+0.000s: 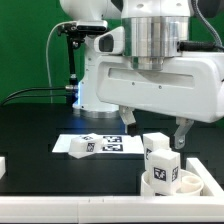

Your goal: Assemble stool

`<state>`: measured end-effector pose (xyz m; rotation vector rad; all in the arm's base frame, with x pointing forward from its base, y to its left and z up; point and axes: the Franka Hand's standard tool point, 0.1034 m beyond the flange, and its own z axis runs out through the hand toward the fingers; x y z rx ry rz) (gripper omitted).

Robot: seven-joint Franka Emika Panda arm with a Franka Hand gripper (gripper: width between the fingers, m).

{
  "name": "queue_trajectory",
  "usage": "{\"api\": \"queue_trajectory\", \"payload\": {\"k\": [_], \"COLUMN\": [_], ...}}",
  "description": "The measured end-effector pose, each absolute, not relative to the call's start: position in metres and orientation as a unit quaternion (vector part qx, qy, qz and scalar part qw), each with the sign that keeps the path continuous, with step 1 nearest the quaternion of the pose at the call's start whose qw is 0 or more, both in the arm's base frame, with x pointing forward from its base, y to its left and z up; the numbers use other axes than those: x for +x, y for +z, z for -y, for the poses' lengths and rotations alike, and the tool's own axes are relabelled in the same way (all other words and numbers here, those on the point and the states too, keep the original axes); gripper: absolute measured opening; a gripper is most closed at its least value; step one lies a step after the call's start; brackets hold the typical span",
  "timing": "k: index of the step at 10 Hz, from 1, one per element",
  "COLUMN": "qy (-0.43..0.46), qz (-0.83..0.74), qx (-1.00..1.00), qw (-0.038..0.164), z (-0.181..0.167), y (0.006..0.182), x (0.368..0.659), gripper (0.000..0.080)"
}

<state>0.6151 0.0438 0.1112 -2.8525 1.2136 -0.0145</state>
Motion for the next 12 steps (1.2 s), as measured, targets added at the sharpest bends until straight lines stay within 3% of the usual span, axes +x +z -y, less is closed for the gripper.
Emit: {"api": "queue_trajectory", "payload": {"k": [2,6,8,11,12], "qy": [-0.005,-0.001,-0.001,0.054,0.092], "qz": [-0.383,-0.229,-0.195,-0.282,-0.284], "qx": [-0.924,-0.973,-0.98,-0.955,-0.949], "qw": [0.021,0.03,0.031,0.077,0.099], "z": [-0.044,0.01,0.005,0.026,0.036], "y": [0.111,0.117,0.115,0.103,0.099], "x": [0.615,0.597,0.597,0.585,0.568], "gripper": [0.0649,0.0649,0.0649,0.0649,0.0649]}}
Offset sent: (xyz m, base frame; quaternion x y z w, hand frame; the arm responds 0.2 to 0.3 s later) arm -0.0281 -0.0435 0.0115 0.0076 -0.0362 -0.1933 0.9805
